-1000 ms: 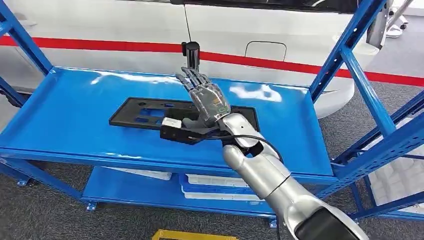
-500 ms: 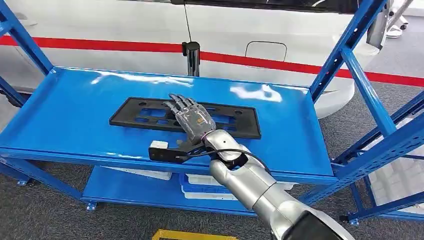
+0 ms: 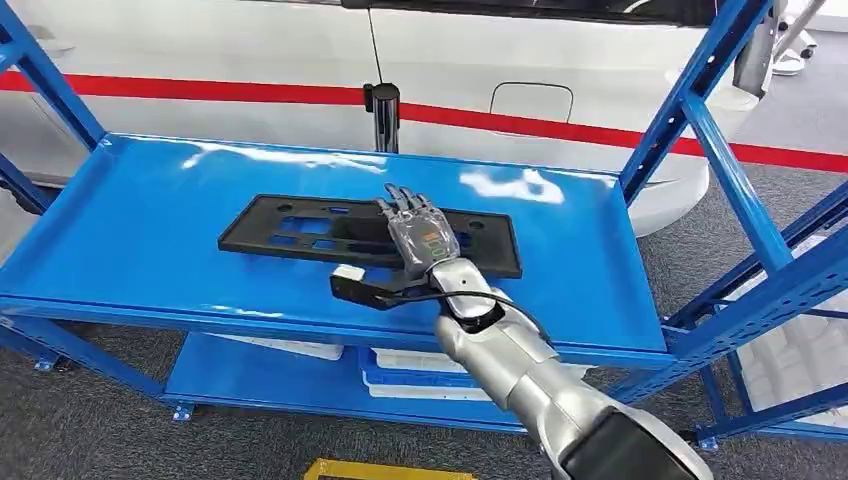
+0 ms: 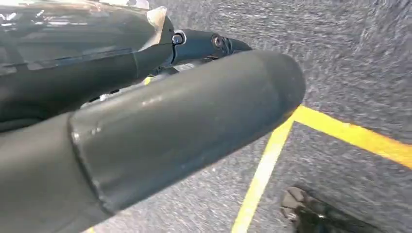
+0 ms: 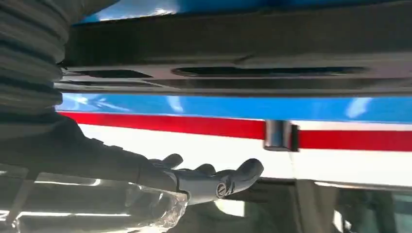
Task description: Take the parts from the cabinet and place them on the table.
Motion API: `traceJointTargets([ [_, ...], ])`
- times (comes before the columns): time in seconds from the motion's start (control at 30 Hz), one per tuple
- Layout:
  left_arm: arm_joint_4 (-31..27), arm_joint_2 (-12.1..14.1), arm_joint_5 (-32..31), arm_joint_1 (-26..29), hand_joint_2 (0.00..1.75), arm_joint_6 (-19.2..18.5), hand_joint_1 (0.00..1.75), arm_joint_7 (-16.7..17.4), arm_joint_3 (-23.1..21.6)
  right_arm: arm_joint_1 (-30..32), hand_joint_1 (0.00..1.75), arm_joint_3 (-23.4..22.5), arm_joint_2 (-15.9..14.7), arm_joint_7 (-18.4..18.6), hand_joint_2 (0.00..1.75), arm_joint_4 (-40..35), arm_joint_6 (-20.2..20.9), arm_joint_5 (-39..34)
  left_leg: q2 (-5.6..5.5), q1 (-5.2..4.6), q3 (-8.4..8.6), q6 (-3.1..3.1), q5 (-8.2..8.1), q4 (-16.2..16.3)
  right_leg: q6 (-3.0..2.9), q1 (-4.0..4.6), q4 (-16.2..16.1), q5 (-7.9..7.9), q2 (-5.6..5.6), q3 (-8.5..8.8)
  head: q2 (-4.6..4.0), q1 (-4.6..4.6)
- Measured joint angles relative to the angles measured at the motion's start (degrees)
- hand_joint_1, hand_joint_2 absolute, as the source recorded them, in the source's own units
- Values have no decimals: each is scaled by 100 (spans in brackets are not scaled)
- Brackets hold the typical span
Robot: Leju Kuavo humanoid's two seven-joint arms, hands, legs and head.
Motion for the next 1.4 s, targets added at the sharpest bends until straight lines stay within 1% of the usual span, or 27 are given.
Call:
traceJointTargets([
  [0.23,-2,2,-13,2,0,81,0,-392,114,14,175,-311,-13,20,175,177,-168,35,1,0,0,0,0,0,0,0,0,0,0,-3,0,0],
  [0.3,-7,4,0,3,0,79,0,-628,135,30,175,-392,-15,17,175,180,-173,44,0,0,0,0,0,0,0,0,0,0,0,-3,0,-2],
  [0.37,-11,2,64,3,0,55,0,-1009,171,68,175,-479,-22,-11,175,144,-170,79,1,0,0,0,0,0,0,0,0,0,0,-3,0,-2],
  [0.47,-15,0,129,-1,0,-13,0,-1780,300,180,175,-648,-59,-101,175,-116,-146,140,1,0,0,0,0,0,0,0,0,0,0,-4,-2,-4],
  [0.53,-15,0,129,-3,0,-76,0,-2140,365,277,175,-783,-87,-188,175,-373,-98,162,1,0,-1,0,0,0,0,0,0,0,0,-4,0,-2],
  [0.63,-15,0,125,-8,0,-98,0,-2236,422,346,175,-903,-109,-218,175,-583,-96,164,1,0,-1,0,0,0,0,0,0,0,0,-3,0,-2],
  [0.73,-17,0,228,-3,0,-521,0,-2462,479,412,175,-999,-127,-370,175,-796,-98,173,2,0,-2,0,0,0,0,0,0,0,0,-4,-2,0],
  [0.77,-17,0,256,-5,0,-733,0,-2602,525,453,175,-1030,-136,-426,175,-960,-101,208,2,0,-2,0,0,0,1,0,0,0,1,-5,0,-2],
  [0.83,-24,-4,301,-8,0,-1030,0,-2795,577,488,175,-1091,-151,-494,175,-1257,-96,225,2,0,-2,0,0,0,0,0,0,1,1,-8,-2,-2],
  [0.9,-26,-9,304,-2,0,-1389,0,-2971,625,576,175,-1161,-199,-569,175,-1783,2,181,-2,0,-7,0,0,0,1,0,0,1,-1,-9,0,0],
  [0.93,-26,-9,284,2,0,-1618,0,-3069,667,593,175,-1229,-247,-619,175,-2206,42,122,-2,-1,-9,0,0,0,1,0,0,1,-1,-13,0,-2],
  [0.97,-26,-9,249,1,0,-1707,0,-3109,684,595,175,-1268,-280,-645,175,-2514,83,81,0,-2,-12,0,0,0,1,-1,0,1,0,-13,0,-4],
  [1.0,-26,-11,199,-3,175,-1760,0,-3144,691,603,175,-1312,-339,-658,175,-2904,125,50,1,-2,-12,0,0,1,1,-1,0,1,0,-15,0,-2],
  [1.03,-26,-13,80,-5,175,-1792,0,-3150,691,608,175,-1378,-416,-667,175,-3352,173,-31,-1,-3,-12,0,0,1,1,-1,0,1,0,-17,-2,0],
  [1.1,-26,-24,-97,-2,175,-1822,0,-3126,688,586,175,-1460,-533,-669,175,-4000,245,-161,2,-3,-12,0,-1,1,1,-2,-1,1,0,-16,-2,-2],
  [1.2,-26,-37,-377,-9,175,-1854,0,-2982,632,530,175,-1557,-736,-695,175,-4759,321,-310,1,-7,-13,1,-2,1,1,-2,-1,1,0,-15,0,2],
  [1.3,-26,-55,-599,-32,175,-1564,0,-3085,520,456,175,-1565,-925,-706,175,-5196,321,-391,2,-6,-13,1,-2,1,1,-2,-2,1,0,-18,0,-2],
  [1.33,-26,-72,-669,-42,175,-1501,0,-3160,492,443,175,-1561,-1005,-723,175,-5310,324,-474,1,-6,-13,1,-2,1,1,-2,-2,1,-1,-15,0,0],
  [1.4,-24,-90,-710,-52,175,-1464,0,-3194,446,406,175,-1548,-1111,-754,175,-5442,326,-599,1,-6,-13,1,-2,1,2,-1,-1,2,0,-14,0,-2],
])
